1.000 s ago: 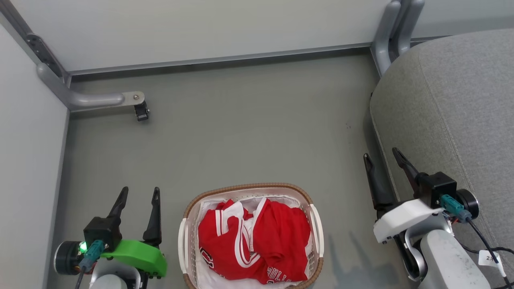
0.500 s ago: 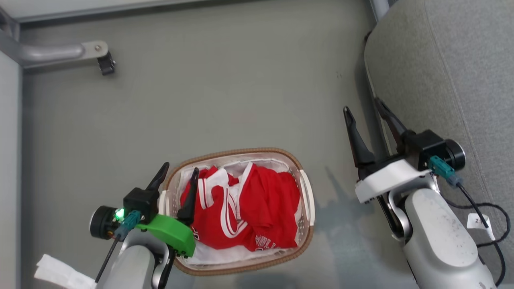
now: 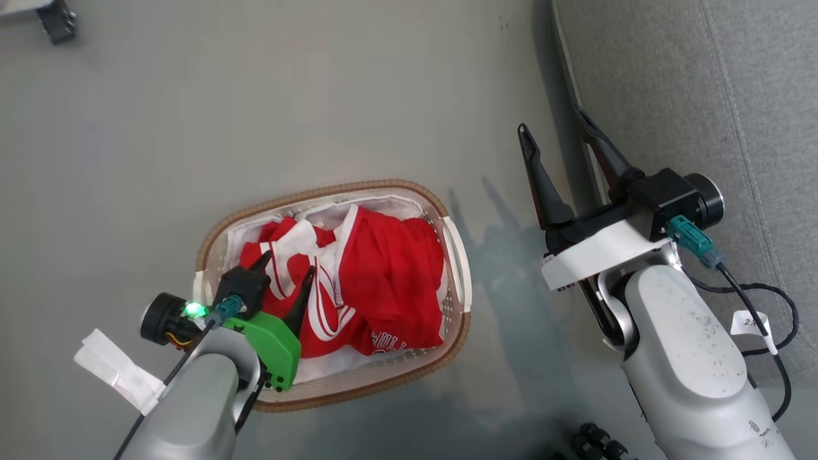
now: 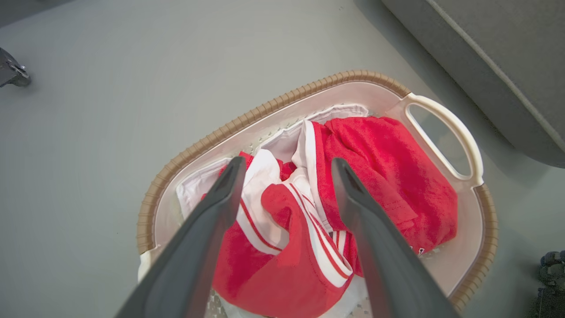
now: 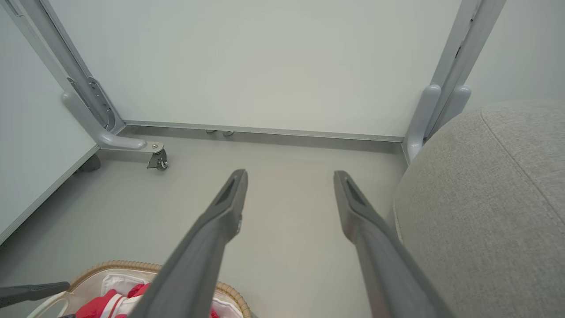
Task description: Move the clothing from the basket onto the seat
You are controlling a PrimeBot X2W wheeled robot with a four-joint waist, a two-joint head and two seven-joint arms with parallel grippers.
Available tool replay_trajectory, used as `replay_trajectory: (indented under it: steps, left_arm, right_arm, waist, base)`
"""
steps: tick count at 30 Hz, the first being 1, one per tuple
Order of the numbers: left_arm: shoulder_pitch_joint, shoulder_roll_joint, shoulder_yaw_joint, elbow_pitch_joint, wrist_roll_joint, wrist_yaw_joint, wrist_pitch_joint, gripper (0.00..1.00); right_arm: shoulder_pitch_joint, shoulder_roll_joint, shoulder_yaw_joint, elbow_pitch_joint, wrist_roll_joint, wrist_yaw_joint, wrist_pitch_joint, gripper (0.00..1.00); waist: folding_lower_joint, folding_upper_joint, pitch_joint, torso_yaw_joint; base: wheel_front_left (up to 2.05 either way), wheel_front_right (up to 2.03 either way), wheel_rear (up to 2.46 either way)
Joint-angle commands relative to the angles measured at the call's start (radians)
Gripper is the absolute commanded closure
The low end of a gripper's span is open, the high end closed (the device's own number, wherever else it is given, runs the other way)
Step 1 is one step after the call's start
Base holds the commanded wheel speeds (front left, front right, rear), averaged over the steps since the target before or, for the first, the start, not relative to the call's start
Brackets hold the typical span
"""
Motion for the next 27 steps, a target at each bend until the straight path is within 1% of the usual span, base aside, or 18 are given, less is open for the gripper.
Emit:
replay_trajectory:
  steps: [1,6,10,14,21,27]
  left_arm:
    - [-0.032,0.015,-0.011,0.033,-0.011,-0.001,0.000,0.00]
    - [-0.107,0.009,-0.067,0.181,-0.029,-0.001,0.000,0.00]
    - [-0.165,0.013,-0.132,0.287,-0.039,-0.001,0.010,0.00]
    - [-0.206,0.006,-0.172,0.355,-0.056,-0.001,0.039,0.00]
    - [-0.246,0.001,-0.237,0.403,-0.076,-0.001,0.080,0.00]
    - [-0.289,0.018,-0.281,0.430,-0.054,0.000,0.140,0.00]
  right_arm:
    - [-0.014,0.000,0.004,-0.006,0.002,-0.001,-0.005,0.00]
    - [-0.033,0.001,0.026,-0.018,0.029,-0.001,-0.005,0.00]
    - [-0.048,0.001,0.044,-0.010,0.047,-0.001,-0.005,0.00]
    - [-0.050,0.000,0.054,-0.016,0.055,-0.001,-0.005,0.00]
    - [-0.053,0.000,0.058,-0.021,0.064,-0.001,-0.005,0.00]
    - [-0.059,0.001,0.070,-0.027,0.075,-0.001,-0.005,0.00]
  waist:
    - [-0.0001,-0.0001,0.068,-0.037]
    - [-0.0001,-0.0001,0.122,-0.053]
    - [-0.0001,-0.0001,0.155,-0.068]
    - [-0.0001,-0.0001,0.174,-0.078]
    - [-0.0001,-0.0001,0.200,-0.089]
    - [-0.0001,-0.0001,0.231,-0.097]
  base:
    - [0.00,0.00,0.00]
    - [0.00,0.00,0.00]
    - [0.00,0.00,0.00]
    - [0.00,0.00,0.00]
    - [0.00,0.00,0.00]
    - [0.00,0.00,0.00]
